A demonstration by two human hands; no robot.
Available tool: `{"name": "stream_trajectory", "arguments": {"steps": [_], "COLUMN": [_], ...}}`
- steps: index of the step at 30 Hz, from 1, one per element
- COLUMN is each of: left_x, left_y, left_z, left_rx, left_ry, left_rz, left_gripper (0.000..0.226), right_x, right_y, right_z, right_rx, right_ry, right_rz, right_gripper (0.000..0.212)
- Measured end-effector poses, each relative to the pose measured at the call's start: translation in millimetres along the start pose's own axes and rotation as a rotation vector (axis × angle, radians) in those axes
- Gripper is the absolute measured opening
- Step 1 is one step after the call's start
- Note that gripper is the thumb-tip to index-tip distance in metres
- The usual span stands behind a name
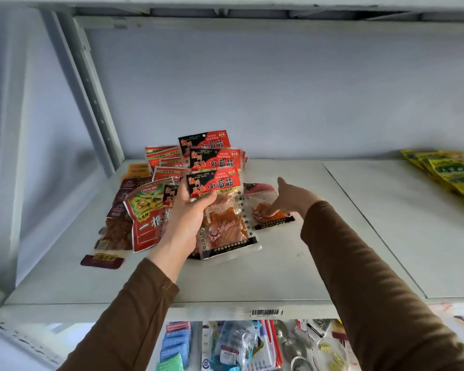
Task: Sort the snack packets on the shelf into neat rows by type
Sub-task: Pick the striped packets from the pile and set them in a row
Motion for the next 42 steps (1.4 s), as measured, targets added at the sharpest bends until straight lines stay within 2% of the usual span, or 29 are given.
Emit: {"name": "stream_trajectory", "arguments": {"steps": [3,6,8,11,14,17,18,20,23,26,30,33,39,42], "left_x": [-9.8,-22.5,-34.0,-56.2,-75.5,-87.2,-92.7,-105.9,-122.6,-139.8,-169.1,-216.3,-335.1,-402.9], "left_y": [-1.7,-2.5,-1.9,-1.7,4.3,8.7,9.1,10.9,16.5,16.4,16.2,13.5,6.9,-0.4], "left_z": [-1.9,-3.4,-6.6,-12.3,-18.9,-20.0,-20.7,-24.0,-27.6,-27.4,-25.9,-30.6,-36.3,-37.3], "left_rx": [0.007,-0.006,-0.005,0.017,-0.036,-0.061,-0.038,-0.014,-0.038,-0.041,-0.052,-0.072,-0.032,0.015], "left_ry": [-0.046,-0.108,-0.153,-0.240,-0.295,-0.321,-0.348,-0.413,-0.441,-0.440,-0.400,-0.462,-0.488,-0.472], "left_rz": [-0.010,-0.026,-0.033,-0.028,0.023,-0.016,-0.022,-0.002,-0.018,-0.079,-0.133,-0.077,-0.103,-0.131], "left_gripper": [0.050,0.046,0.045,0.047,0.057,0.083,0.090,0.095,0.078,0.062,0.059,0.064,0.062,0.062], "right_x": [-1.6,-5.6,3.7,31.0,55.0,65.4,65.0,59.5,55.5,62.6,77.5,88.7,140.0,174.5], "right_y": [12.3,24.4,30.6,21.5,1.1,-4.1,-3.3,3.1,11.4,11.3,42.4,73.7,174.8,233.6], "right_z": [-3.8,-10.2,-18.7,-38.9,-60.7,-77.7,-79.8,-81.3,-84.9,-94.0,-101.3,-101.5,-89.0,-78.5], "right_rx": [-0.035,0.007,0.057,0.192,0.359,0.390,0.388,0.359,0.338,0.425,0.496,0.528,0.430,0.376], "right_ry": [0.046,0.097,0.175,0.286,0.317,0.330,0.319,0.295,0.303,0.272,0.314,0.355,0.418,0.435], "right_rz": [0.412,0.847,1.072,1.272,1.314,1.327,1.328,1.387,1.449,1.320,1.140,1.108,1.096,1.071], "right_gripper": [0.126,0.122,0.101,0.055,0.039,0.030,0.029,0.042,0.062,0.062,0.059,0.060,0.063,0.055]}}
Point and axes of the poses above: each hand's wrist, its own z-axis towards the middle knuckle, its own x-axis out of the back of the hand, y = z × x, the point moved 10 cm from there along z, towards the middle knuckle, and after that the axes turned 1 degree about -y, right-handed, at the moved point
